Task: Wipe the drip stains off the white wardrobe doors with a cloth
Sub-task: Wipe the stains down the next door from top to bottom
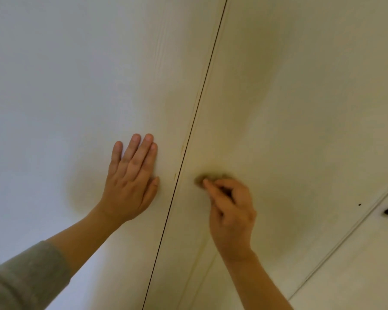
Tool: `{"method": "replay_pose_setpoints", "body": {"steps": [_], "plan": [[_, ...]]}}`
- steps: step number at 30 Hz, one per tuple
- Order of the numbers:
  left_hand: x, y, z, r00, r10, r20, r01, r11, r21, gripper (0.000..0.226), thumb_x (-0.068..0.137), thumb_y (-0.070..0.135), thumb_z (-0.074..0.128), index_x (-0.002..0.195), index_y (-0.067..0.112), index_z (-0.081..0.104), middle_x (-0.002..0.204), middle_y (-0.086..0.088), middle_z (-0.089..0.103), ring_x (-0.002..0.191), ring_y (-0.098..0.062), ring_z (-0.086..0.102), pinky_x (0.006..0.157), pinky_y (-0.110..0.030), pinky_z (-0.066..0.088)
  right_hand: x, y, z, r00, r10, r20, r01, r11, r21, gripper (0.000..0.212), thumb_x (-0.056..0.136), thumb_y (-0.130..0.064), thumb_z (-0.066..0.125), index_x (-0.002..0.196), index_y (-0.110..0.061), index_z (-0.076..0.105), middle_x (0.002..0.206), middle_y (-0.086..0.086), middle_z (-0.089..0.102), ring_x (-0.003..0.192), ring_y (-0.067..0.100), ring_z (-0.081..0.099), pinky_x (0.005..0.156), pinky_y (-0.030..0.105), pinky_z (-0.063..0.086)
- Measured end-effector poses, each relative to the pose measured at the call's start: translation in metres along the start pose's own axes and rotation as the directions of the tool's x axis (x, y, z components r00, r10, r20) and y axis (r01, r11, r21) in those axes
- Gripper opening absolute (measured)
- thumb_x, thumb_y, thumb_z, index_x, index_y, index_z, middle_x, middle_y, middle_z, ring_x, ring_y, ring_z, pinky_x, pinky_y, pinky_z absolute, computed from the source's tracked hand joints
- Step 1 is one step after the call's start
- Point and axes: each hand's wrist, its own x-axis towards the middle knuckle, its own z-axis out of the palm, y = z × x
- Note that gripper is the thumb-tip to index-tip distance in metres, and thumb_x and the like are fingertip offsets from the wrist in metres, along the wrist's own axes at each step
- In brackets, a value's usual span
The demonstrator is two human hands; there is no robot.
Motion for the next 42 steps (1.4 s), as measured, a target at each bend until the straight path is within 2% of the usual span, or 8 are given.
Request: {"method": "replay_pose_setpoints", "body": {"steps": [7,10,14,21,25,34,37,42], "plan": [[0.001,0.007,0.003,0.998,-0.058,-0.032,0.058,0.998,0.012,0.067,0.095,0.027,0.040,0.152,-0.003,0.023,0.157,-0.022,0.025,0.153,-0.032,0.009,0.121,-0.056,0.006,0.017,0.035,0.006,0.991,-0.050,-0.125,0.046,0.998,-0.037,0.018,0.097,-0.007,0.059,0.102,-0.004,0.076,0.102,0.005,0.056,0.095,0.024,0.058,0.089,0.022,0.047],[0.003,0.011,-0.001,0.997,-0.080,-0.011,0.080,0.997,-0.013,0.068,0.095,0.028,0.042,0.152,-0.004,0.022,0.158,-0.023,0.024,0.152,-0.034,0.009,0.121,-0.058,0.006,-0.039,0.036,0.011,0.996,-0.086,0.039,0.085,0.996,0.009,0.018,0.097,-0.010,0.060,0.101,-0.007,0.078,0.102,0.000,0.056,0.093,0.024,0.061,0.078,0.033,0.055],[0.007,0.029,-0.011,0.985,-0.172,0.029,0.173,0.983,-0.068,0.068,0.097,0.030,0.040,0.149,-0.010,0.025,0.159,-0.027,0.019,0.151,-0.040,0.010,0.120,-0.061,0.008,-0.083,0.023,-0.001,0.968,0.005,0.252,-0.010,1.000,0.016,0.022,0.092,-0.013,0.058,0.102,-0.013,0.077,0.102,-0.007,0.054,0.094,0.014,0.060,0.072,0.028,0.057],[0.006,0.055,-0.001,0.991,-0.125,0.039,0.129,0.984,-0.122,0.071,0.097,0.029,0.038,0.155,-0.003,0.012,0.163,-0.020,0.010,0.152,-0.037,0.004,0.120,-0.062,0.006,0.019,0.033,-0.028,0.991,0.049,-0.121,-0.052,0.998,-0.029,0.030,0.090,0.005,0.063,0.113,-0.013,0.068,0.102,0.007,0.060,0.094,0.021,0.058,0.086,0.023,0.048],[0.005,0.058,0.014,0.992,-0.124,-0.013,0.123,0.989,-0.083,0.072,0.098,0.031,0.036,0.157,0.002,0.007,0.166,-0.010,-0.003,0.153,-0.033,0.000,0.120,-0.061,0.000,0.032,0.053,-0.022,0.981,0.059,-0.187,-0.067,0.997,-0.038,0.017,0.095,-0.001,0.061,0.108,-0.004,0.072,0.103,0.008,0.058,0.098,0.025,0.059,0.091,0.025,0.047],[0.001,0.054,0.029,0.994,-0.083,-0.073,0.085,0.996,0.036,0.071,0.098,0.035,0.035,0.155,-0.001,0.013,0.166,-0.011,-0.001,0.153,-0.033,0.002,0.119,-0.061,0.002,-0.109,0.045,-0.023,0.967,0.148,0.206,-0.145,0.989,-0.031,0.026,0.098,-0.016,0.052,0.102,-0.014,0.077,0.104,-0.006,0.055,0.094,0.015,0.060,0.073,0.030,0.054],[0.001,0.054,0.029,0.994,-0.078,-0.078,0.081,0.996,0.039,0.073,0.096,0.034,0.038,0.155,-0.001,0.013,0.166,-0.012,0.001,0.153,-0.033,0.003,0.119,-0.062,0.003,-0.071,0.043,-0.037,0.971,0.230,0.071,-0.231,0.973,0.004,0.026,0.093,-0.009,0.054,0.108,-0.013,0.075,0.101,0.000,0.059,0.091,0.020,0.062,0.083,0.022,0.049],[0.001,0.054,0.032,0.990,-0.085,-0.110,0.092,0.994,0.060,0.071,0.095,0.032,0.039,0.154,-0.003,0.018,0.165,-0.014,0.007,0.152,-0.034,0.007,0.119,-0.062,0.006,0.038,0.068,-0.055,0.969,0.123,-0.213,-0.138,0.989,-0.057,0.022,0.093,0.005,0.059,0.108,-0.004,0.073,0.100,0.016,0.061,0.091,0.032,0.062,0.080,0.040,0.053]]}}
